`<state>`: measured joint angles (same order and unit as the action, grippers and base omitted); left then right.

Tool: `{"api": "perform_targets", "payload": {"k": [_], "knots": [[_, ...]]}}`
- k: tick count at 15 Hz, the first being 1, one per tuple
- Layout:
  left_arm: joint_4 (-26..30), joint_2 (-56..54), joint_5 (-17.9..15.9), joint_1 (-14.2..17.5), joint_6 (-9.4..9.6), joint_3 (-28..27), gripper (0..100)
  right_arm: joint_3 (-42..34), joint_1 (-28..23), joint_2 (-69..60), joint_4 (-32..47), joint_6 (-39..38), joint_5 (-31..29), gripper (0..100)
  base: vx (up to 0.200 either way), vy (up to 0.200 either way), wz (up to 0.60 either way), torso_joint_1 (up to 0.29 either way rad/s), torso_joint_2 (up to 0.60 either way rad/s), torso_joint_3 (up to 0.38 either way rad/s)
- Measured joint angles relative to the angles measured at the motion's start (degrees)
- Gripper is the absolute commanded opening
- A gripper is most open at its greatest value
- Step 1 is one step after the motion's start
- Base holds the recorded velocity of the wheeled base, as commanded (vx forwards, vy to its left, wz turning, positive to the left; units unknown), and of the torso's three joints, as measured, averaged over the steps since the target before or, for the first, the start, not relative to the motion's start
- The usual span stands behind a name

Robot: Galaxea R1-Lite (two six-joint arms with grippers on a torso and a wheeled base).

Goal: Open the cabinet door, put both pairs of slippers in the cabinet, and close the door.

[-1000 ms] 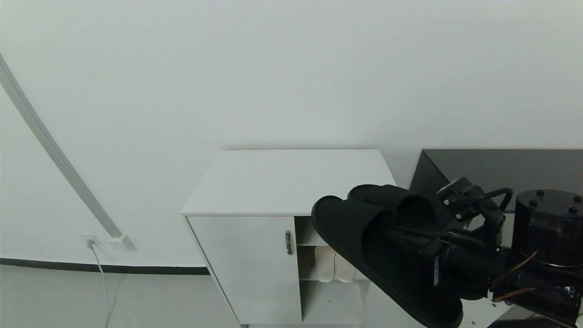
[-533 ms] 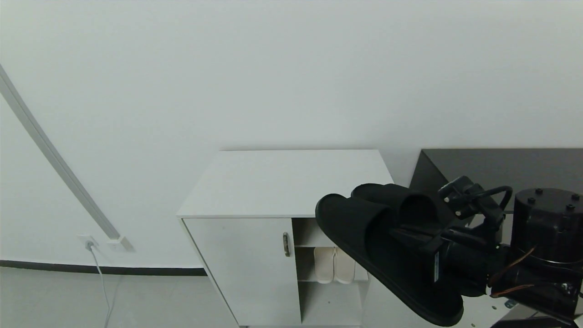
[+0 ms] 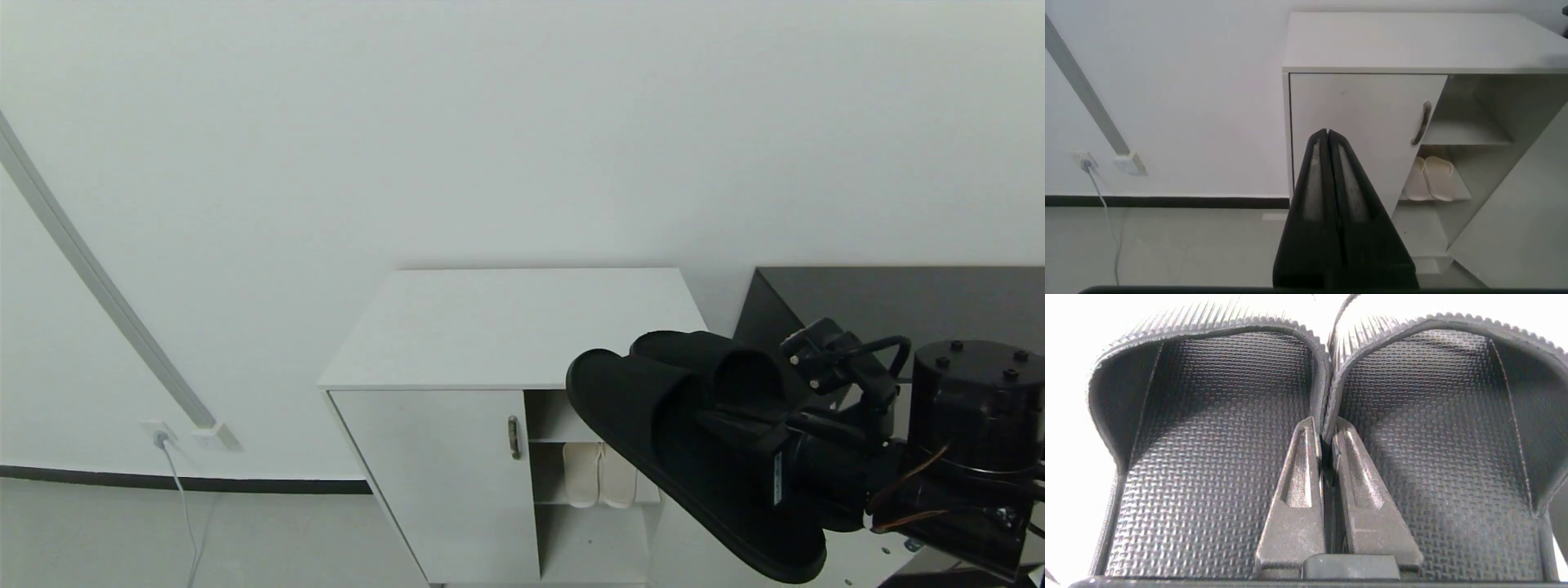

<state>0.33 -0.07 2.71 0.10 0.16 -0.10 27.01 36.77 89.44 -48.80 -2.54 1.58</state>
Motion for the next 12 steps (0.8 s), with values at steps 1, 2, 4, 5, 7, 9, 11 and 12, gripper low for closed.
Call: {"api": "perform_targets", "payload": {"k": [1,2,4,5,7,9,11,12], "knots": [[0.0,0.0,0.0,0.0,-0.02,0.0,0,-0.5,0.1,0.0,-0.4,0.0,0.1,0,0.000,0.000,0.00,0.000,0.00,0.000],[0.0,0.0,0.0,0.0,-0.05,0.0,0,-0.8,0.1,0.0,-0.7,0.0,0.2,0,0.000,0.000,0.00,0.000,0.00,0.000],[0.0,0.0,0.1,0.0,-0.05,0.0,0,-1.2,0.1,0.0,-1.0,0.1,0.2,0,0.000,0.000,0.00,0.000,0.00,0.000],[0.0,0.0,0.1,0.0,-0.06,0.0,0,-1.4,0.4,0.0,-1.2,0.1,0.1,0,0.000,0.000,0.00,0.000,0.00,0.000],[0.0,0.0,0.1,0.0,-0.06,0.0,0,-1.8,1.1,0.0,-1.2,0.1,0.1,0,0.000,0.000,0.00,-0.117,0.25,0.132],[0.0,0.0,0.1,0.0,-0.18,0.0,0,-2.1,1.6,0.1,-1.2,0.1,0.0,0,0.000,0.000,0.00,-0.154,0.34,0.181],[0.0,0.0,0.1,0.0,-0.23,0.0,0,-2.3,1.9,0.2,-1.2,0.1,0.1,0,0.000,0.000,0.00,-0.166,0.36,0.195],[0.0,0.0,0.1,0.0,-0.27,0.0,0,-2.5,2.0,0.2,-1.2,0.1,0.1,0,0.000,0.000,0.00,-0.163,0.36,0.193]]}}
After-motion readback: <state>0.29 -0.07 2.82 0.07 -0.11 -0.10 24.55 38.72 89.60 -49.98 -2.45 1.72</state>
